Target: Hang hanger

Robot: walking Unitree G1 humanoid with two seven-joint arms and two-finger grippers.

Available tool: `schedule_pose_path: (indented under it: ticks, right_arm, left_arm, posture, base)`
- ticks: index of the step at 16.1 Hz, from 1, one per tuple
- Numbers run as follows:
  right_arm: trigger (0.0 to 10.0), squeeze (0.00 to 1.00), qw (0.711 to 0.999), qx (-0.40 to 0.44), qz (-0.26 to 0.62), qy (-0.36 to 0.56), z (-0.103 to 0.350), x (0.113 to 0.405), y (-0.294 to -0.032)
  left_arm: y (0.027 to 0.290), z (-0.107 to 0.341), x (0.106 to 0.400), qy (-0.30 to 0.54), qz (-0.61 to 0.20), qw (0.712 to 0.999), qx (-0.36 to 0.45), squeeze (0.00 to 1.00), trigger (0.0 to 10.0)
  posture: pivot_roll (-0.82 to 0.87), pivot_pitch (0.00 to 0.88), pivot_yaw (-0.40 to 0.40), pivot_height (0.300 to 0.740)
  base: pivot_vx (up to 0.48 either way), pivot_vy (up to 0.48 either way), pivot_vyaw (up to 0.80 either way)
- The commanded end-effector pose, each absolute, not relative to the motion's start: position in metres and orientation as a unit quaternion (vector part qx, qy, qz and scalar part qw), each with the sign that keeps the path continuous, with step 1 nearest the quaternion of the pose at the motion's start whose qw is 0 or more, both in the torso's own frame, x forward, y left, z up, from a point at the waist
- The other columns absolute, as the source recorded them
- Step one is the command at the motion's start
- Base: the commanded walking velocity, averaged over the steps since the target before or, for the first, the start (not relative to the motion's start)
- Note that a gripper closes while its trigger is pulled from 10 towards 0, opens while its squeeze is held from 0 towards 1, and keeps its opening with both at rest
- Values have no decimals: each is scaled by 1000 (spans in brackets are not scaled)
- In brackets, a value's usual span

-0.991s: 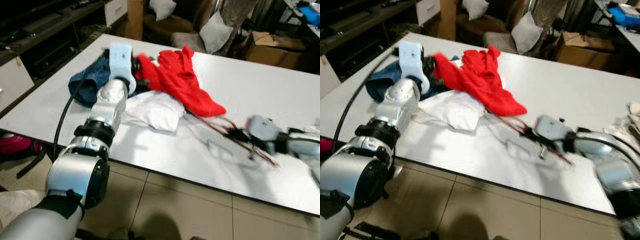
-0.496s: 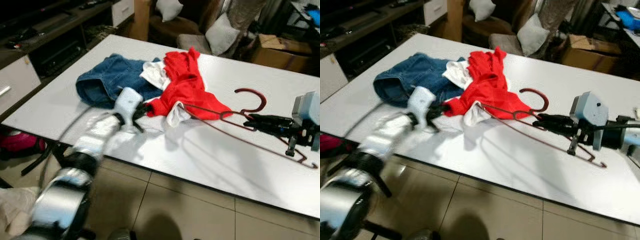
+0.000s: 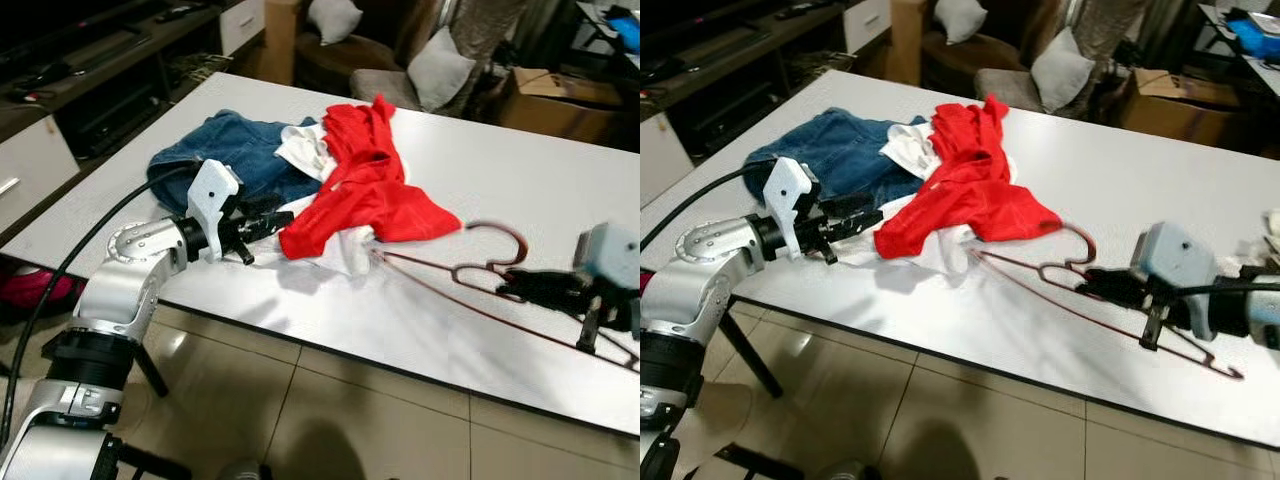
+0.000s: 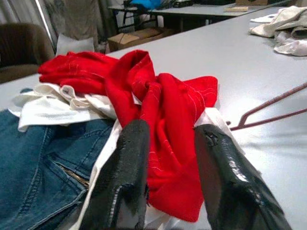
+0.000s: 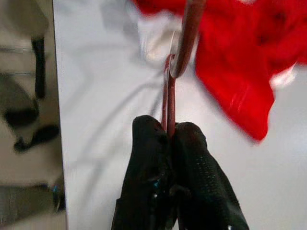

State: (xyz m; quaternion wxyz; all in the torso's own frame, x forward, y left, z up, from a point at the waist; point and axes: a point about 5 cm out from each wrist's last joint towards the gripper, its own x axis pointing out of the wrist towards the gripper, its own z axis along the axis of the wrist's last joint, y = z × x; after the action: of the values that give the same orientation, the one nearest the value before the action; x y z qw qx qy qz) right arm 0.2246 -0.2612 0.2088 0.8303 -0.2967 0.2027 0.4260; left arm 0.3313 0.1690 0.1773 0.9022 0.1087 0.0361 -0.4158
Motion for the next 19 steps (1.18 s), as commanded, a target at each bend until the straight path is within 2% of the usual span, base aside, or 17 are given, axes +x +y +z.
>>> schedule_pose_path:
  ticks: [1,3,5,8,10,11,12,13,16,17,19]
  right_arm:
    - [10000,0,811,-334,412,248,204,225,-269]
    - [10000,0,793,-380,379,289,201,226,-281]
    - [10000,0,793,-389,363,296,205,226,-287]
    - [10000,0,828,-321,409,209,242,220,-275]
    - [10000,0,892,-251,358,116,266,219,-277]
    - [10000,0,901,-237,347,109,263,214,-277]
    - [10000,0,910,-224,334,100,259,212,-274]
    - [10000,0,929,-187,311,78,250,210,-263]
    - [10000,0,956,-124,263,32,226,217,-231]
    - [10000,0,974,-97,203,13,213,230,-217]
    - [10000,0,978,-111,179,10,202,238,-203]
  left_arm:
    - [162,186,331,29,-417,901,119,1000,10000]
    - [157,188,330,22,-418,901,118,1000,10000]
    - [154,189,328,15,-414,903,110,1000,10000]
    - [160,192,318,-2,-399,916,44,1000,10000]
    - [164,211,310,-43,-349,936,-20,1000,10000]
    - [165,211,310,-45,-327,944,-24,749,10000]
    - [166,210,309,-49,-303,952,-15,110,10000]
    - [167,201,307,-46,-263,964,5,0,10000]
    - [158,176,299,-14,-237,971,20,0,10000]
    - [146,174,300,-17,-228,974,0,0,10000]
    - [139,170,303,-13,-228,973,16,0,10000]
  posture:
    - [-143,0,-10,740]
    - [-141,0,-27,740]
    - [-142,0,-38,740]
    - [-137,0,-50,740]
    - [-134,0,-49,740]
    - [-134,0,-44,740]
    - [-135,0,-40,740]
    - [-144,0,-26,740]
    - [-164,0,-2,740]
    - [-159,0,1,740]
    - [-149,0,2,740]
  base:
    - [0,0,0]
    - [0,0,0]
    - [0,0,0]
    - [0,0,0]
    - [0,0,0]
    - [0,0,0]
    - [0,0,0]
    - [0,0,0]
    - [0,0,0]
    - [0,-289,0]
    - [0,-291,0]
